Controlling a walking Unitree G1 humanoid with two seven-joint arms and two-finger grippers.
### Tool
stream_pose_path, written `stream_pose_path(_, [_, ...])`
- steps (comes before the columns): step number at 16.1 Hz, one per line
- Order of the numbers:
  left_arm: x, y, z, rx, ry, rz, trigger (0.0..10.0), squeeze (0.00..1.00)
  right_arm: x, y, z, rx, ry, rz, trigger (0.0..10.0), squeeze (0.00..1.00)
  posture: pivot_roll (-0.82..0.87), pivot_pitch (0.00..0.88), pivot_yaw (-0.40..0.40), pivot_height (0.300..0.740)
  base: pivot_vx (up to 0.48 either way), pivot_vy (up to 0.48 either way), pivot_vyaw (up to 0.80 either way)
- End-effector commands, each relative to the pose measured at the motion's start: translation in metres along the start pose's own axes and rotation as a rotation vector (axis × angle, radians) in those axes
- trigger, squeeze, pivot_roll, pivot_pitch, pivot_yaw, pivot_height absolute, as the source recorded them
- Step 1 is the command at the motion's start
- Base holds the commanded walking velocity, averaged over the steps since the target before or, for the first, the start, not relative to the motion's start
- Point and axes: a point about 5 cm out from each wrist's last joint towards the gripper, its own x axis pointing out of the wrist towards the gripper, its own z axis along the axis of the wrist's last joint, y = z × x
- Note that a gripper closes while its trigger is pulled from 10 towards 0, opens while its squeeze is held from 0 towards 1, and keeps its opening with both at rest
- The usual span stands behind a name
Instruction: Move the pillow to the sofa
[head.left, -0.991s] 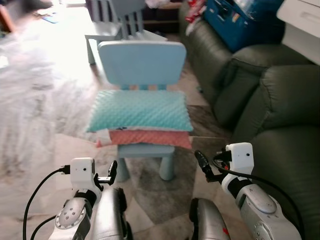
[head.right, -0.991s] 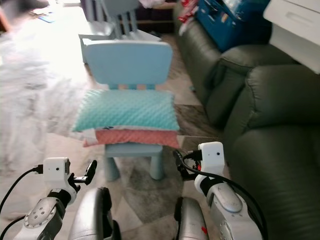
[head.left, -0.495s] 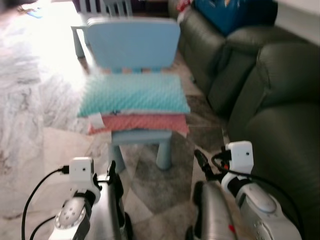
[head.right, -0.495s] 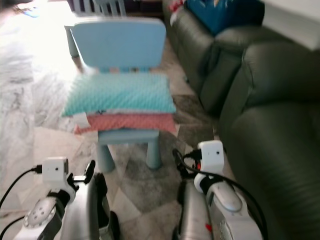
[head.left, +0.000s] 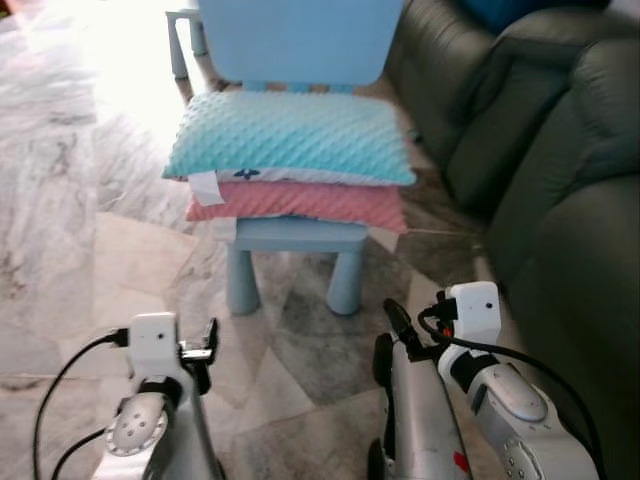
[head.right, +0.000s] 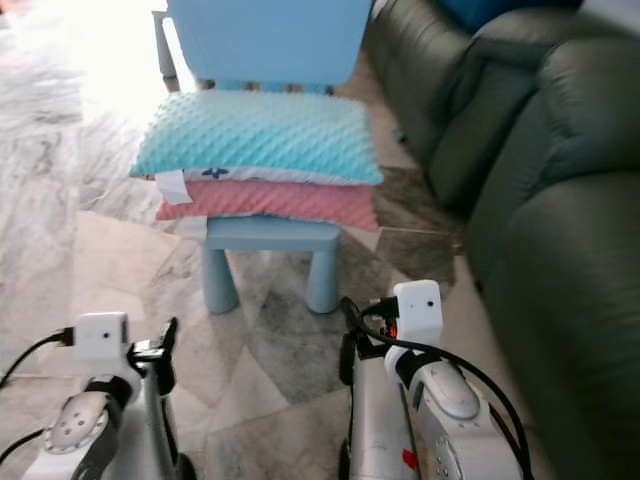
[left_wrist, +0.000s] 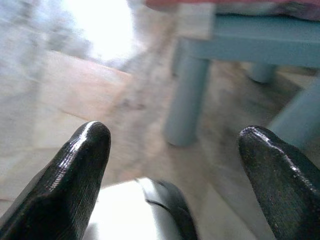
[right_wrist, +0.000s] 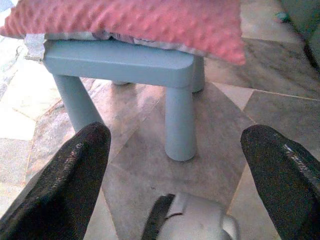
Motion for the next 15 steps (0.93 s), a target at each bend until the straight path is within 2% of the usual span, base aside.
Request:
stream_pose_path(1, [0.001, 0.003, 0.005, 0.012, -0.033, 0.017, 10.0, 0.00, 0.002, -0.004, 0.005, -0.013, -0.022, -0.010, 10.0, 0.00, -0.10, 0.160, -0.033, 0.346, 0.000, 0.000, 0.00])
stream_pose_path(3, [0.006, 0.004, 0.015, 0.020, -0.076, 0.016, 10.0, 0.00, 0.006, -0.006, 0.010, -0.019, -0.041, -0.010, 10.0, 0.00, -0.10, 0.155, -0.031, 0.346, 0.000, 0.000, 0.00])
stream_pose_path(6, [0.027, 0.015, 0.047, 0.015, -0.197, 0.042, 10.0, 0.00, 0.020, -0.006, 0.039, -0.081, -0.155, 0.003, 10.0, 0.00, -0.10, 0.131, -0.025, 0.346, 0.000, 0.000, 0.00])
stream_pose_path(7, [0.030, 0.017, 0.051, 0.009, -0.206, 0.048, 10.0, 0.00, 0.021, -0.006, 0.043, -0.082, -0.170, 0.005, 10.0, 0.00, -0.10, 0.130, -0.024, 0.346, 0.000, 0.000, 0.00])
stream_pose_path(10, [0.052, 0.030, 0.077, -0.014, -0.283, 0.087, 10.0, 0.00, 0.036, -0.009, 0.076, -0.112, -0.272, 0.016, 10.0, 0.00, -0.11, 0.129, -0.018, 0.346, 0.000, 0.000, 0.00])
stream_pose_path(12, [0.073, 0.035, 0.100, -0.078, -0.329, 0.109, 10.0, 0.00, 0.049, -0.009, 0.105, -0.113, -0.350, 0.034, 10.0, 0.00, -0.11, 0.146, -0.019, 0.346, 0.000, 0.000, 0.00])
stream_pose_path(15, [0.094, 0.029, 0.135, -0.146, -0.394, 0.092, 10.0, 0.00, 0.063, -0.008, 0.124, -0.118, -0.394, 0.054, 10.0, 0.00, -0.11, 0.172, -0.024, 0.346, 0.000, 0.000, 0.00])
